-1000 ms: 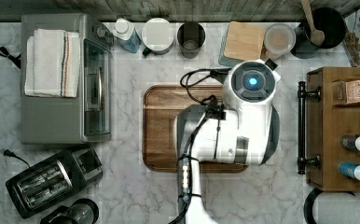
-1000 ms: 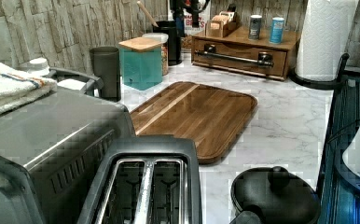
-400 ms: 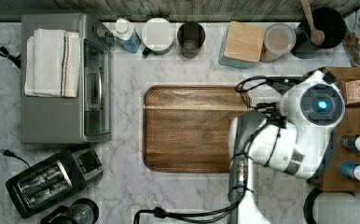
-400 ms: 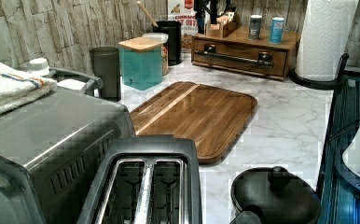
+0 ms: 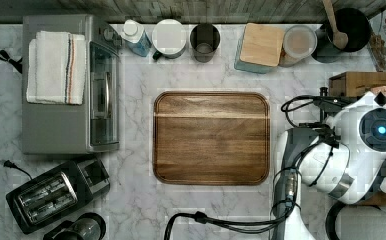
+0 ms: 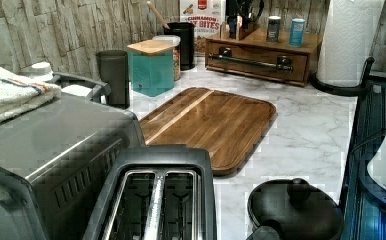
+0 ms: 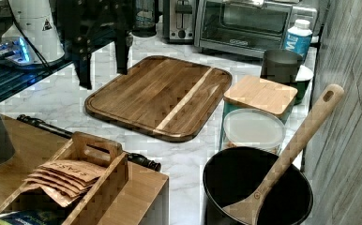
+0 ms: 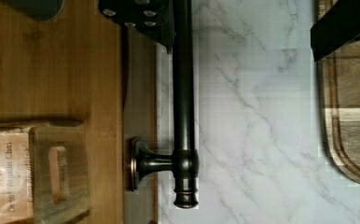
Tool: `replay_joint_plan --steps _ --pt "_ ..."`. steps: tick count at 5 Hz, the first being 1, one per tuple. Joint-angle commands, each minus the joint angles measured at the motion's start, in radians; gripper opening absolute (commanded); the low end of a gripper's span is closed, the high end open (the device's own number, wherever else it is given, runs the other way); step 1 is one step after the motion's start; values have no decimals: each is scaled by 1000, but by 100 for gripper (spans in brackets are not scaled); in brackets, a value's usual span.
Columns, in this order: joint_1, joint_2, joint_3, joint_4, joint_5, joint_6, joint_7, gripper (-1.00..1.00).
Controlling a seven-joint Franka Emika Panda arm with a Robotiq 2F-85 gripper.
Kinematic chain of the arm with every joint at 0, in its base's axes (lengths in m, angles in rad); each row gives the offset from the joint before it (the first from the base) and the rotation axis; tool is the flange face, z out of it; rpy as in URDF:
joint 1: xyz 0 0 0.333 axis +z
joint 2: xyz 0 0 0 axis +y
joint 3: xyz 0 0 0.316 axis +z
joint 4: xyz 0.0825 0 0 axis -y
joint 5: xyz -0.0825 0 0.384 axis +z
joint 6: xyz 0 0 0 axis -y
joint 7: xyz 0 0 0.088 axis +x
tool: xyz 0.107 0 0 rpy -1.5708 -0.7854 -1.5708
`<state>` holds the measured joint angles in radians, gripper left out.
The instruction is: Open the drawer.
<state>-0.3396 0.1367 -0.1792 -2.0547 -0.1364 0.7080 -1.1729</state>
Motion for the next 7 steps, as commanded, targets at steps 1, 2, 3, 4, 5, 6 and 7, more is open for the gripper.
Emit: replay_joint_plan --steps 1,2,3,4,5,6,7 --pt "-30 65 11 -8 43 91 -126 100" --pt "-31 90 13 -18 12 126 -105 100" --pt "-43 121 7 -16 22 165 -129 100" --pt "-53 139 -11 -2 7 177 -130 100" --pt "-51 166 -21 1 -12 189 -94 100" --pt "-56 176 -24 -40 -2 277 -85 100" --pt "-68 190 -19 -49 9 308 -101 100"
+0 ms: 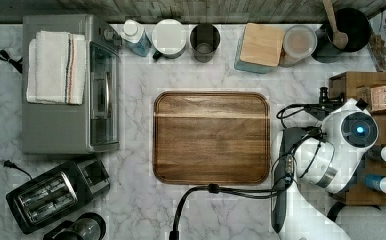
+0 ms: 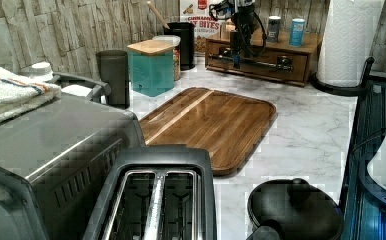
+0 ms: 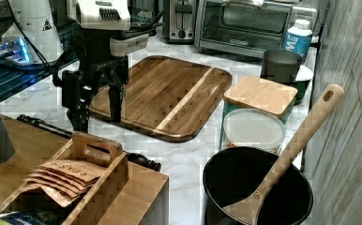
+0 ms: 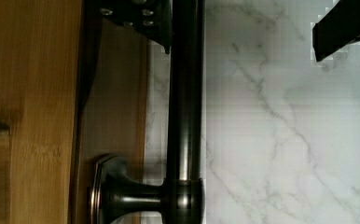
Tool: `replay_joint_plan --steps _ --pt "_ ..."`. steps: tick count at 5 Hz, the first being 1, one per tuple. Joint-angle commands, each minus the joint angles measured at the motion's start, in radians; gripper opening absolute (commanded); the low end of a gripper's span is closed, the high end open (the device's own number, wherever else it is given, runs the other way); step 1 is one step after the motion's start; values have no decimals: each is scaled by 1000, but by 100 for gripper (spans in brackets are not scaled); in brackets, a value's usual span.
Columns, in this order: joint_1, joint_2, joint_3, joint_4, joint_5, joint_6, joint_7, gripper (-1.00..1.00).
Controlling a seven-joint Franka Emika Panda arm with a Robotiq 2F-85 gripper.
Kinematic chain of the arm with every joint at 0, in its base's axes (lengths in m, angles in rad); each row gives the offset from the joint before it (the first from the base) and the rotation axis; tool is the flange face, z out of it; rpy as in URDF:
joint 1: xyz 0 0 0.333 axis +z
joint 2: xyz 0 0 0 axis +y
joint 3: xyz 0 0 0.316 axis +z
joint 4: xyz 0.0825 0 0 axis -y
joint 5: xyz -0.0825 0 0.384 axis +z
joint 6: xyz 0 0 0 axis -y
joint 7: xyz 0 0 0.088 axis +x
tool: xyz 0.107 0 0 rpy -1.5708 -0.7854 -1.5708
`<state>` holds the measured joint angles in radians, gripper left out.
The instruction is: Open the drawer.
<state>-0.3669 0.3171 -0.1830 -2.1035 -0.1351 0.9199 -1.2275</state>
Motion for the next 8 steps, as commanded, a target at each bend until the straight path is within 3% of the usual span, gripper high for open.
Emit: replay_joint_plan --steps 1,2,4,5,8 --pt "-39 28 -3 22 30 42 -45 100" --pt "-22 38 -18 -3 31 80 -31 100" --pt "-78 80 22 4 32 127 -90 100" --pt "-60 94 5 2 42 137 -85 100" --pt "-66 53 76 -8 122 14 -133 100"
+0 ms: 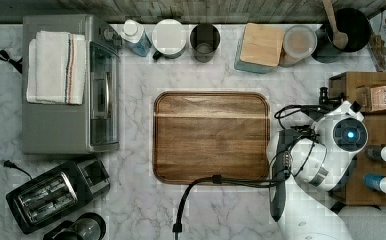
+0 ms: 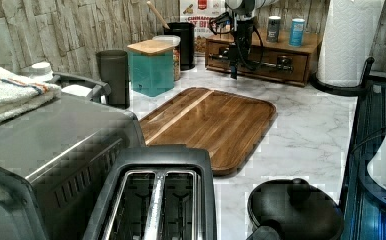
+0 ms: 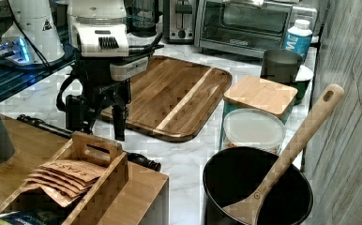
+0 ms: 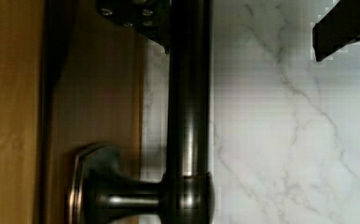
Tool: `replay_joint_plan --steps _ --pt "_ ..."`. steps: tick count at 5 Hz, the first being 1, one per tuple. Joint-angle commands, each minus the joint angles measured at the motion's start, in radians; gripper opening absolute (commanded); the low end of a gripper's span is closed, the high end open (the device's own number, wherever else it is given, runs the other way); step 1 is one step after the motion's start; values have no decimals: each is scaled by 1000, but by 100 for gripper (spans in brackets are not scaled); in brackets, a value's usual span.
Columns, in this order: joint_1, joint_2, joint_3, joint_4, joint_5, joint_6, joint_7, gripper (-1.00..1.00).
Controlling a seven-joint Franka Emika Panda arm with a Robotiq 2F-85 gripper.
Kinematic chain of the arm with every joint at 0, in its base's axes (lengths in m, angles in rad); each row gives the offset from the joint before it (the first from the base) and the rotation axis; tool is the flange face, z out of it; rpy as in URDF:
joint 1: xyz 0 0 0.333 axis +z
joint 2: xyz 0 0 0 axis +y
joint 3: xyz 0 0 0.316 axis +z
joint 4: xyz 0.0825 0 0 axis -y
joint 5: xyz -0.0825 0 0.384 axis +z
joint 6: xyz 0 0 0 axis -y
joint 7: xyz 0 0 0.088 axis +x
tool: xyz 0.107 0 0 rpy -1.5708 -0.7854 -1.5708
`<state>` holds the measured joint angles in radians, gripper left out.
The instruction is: Open the drawer.
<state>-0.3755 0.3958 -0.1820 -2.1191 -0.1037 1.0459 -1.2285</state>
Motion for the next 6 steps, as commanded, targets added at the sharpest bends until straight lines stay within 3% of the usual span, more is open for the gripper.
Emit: replay_joint_plan --steps 1,4,5,6 --pt "-34 -63 127 -9 143 -200 -93 100" --pt "162 -177 191 -265 138 7 148 100" --pt "232 -209 213 -299 97 12 278 100" --pt "267 -197 258 -292 120 7 278 100"
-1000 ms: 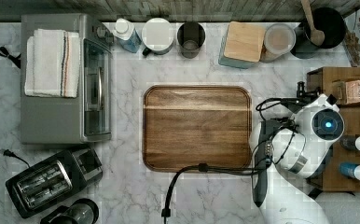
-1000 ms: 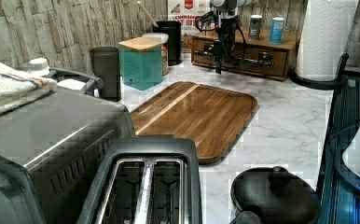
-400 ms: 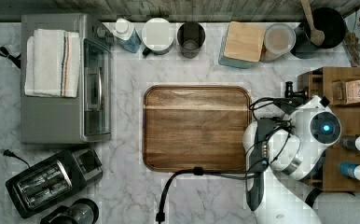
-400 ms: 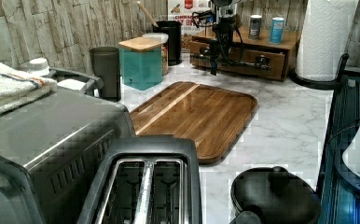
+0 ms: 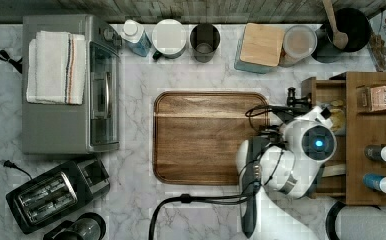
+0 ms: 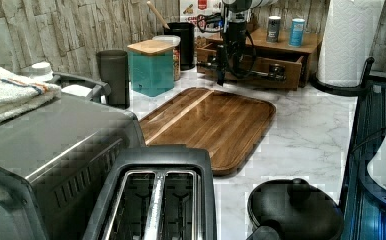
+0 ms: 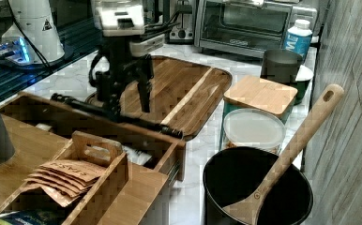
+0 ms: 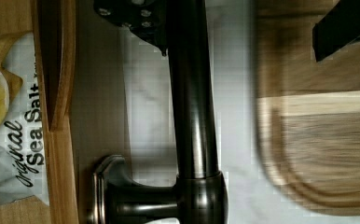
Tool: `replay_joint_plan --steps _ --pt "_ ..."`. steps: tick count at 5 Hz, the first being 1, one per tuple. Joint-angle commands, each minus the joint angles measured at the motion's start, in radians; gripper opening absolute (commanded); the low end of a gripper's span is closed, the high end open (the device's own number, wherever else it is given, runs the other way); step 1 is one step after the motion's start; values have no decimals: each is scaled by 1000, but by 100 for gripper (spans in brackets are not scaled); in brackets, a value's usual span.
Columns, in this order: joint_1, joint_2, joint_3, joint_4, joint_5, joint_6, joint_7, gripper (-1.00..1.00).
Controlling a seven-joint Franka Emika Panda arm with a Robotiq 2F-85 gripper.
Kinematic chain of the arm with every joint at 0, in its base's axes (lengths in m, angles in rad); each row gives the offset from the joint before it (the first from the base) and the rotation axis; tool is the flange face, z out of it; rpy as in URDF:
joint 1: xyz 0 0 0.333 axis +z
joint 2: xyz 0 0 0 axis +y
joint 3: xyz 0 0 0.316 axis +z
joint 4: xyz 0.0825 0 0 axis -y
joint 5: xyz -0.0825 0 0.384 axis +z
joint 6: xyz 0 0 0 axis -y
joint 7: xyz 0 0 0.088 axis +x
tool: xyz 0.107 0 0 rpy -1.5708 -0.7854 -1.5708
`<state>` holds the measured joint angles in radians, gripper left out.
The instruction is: Open the drawer.
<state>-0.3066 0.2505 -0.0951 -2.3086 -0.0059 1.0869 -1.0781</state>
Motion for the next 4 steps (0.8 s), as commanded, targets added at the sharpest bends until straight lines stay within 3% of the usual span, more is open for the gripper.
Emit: replay_joint_plan --steps 1,3,4 --pt "243 -53 185 -99 67 -47 140 100" --pt "257 -106 257 -63 184 -183 150 100" --pt "260 -106 254 -64 184 -183 150 100"
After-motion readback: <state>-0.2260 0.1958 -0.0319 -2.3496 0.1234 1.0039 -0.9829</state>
